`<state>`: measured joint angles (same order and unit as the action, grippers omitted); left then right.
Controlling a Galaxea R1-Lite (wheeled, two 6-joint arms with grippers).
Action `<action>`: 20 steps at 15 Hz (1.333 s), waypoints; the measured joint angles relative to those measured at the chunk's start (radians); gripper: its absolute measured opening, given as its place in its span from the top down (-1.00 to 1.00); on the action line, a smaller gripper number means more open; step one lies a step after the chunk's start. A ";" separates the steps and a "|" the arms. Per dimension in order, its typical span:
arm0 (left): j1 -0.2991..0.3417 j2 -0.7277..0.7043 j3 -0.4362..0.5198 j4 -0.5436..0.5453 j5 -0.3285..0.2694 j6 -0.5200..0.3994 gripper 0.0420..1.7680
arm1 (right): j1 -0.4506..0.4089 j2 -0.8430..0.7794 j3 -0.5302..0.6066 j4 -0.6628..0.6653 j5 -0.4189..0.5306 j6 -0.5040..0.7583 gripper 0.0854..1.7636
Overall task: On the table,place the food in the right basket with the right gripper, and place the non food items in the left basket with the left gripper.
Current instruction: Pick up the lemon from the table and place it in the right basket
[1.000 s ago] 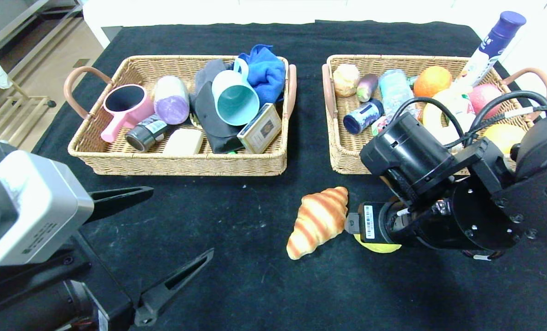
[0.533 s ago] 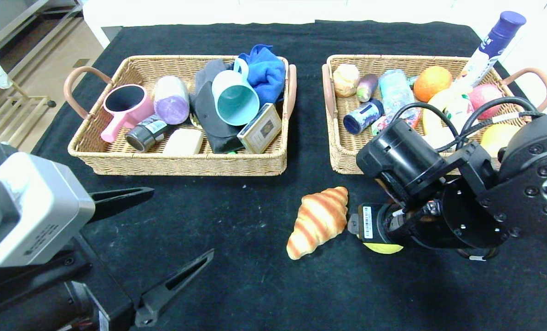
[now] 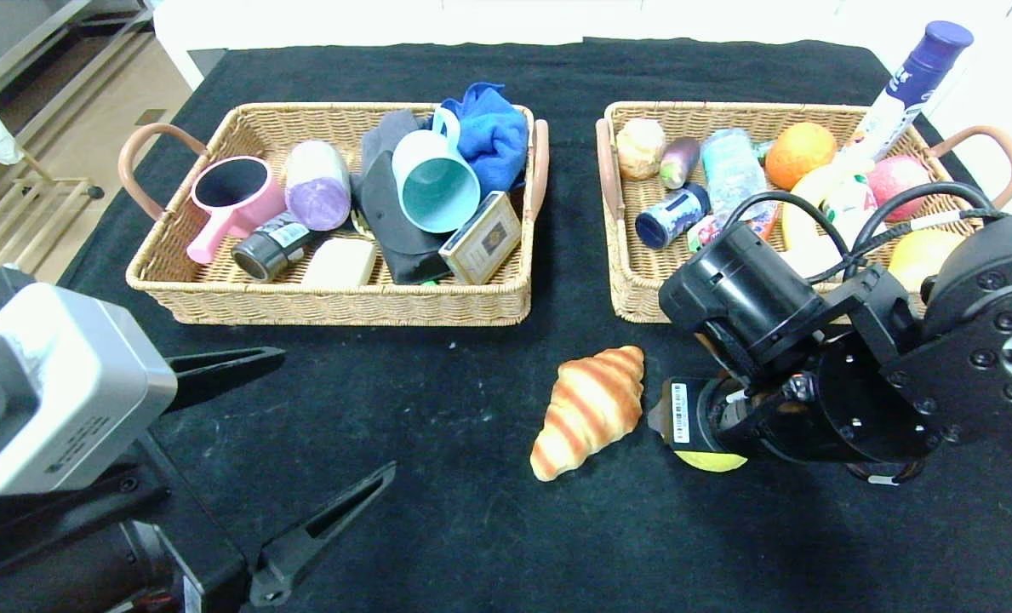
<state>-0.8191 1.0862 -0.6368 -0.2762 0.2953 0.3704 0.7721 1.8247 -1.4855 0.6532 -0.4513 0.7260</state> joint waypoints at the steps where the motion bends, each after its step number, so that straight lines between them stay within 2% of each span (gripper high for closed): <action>1: 0.000 0.000 0.000 0.000 0.000 0.000 -0.94 | 0.000 0.000 0.000 0.000 0.000 0.000 -0.39; 13: 0.000 0.001 0.002 0.000 0.000 0.000 -0.94 | 0.030 -0.053 0.004 0.009 -0.006 -0.014 -0.38; 20: 0.000 0.006 0.002 -0.001 -0.001 0.000 -0.94 | 0.039 -0.156 -0.005 -0.001 -0.104 -0.194 -0.38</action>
<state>-0.8191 1.0923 -0.6349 -0.2774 0.2938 0.3702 0.8111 1.6687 -1.4909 0.6523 -0.5555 0.5315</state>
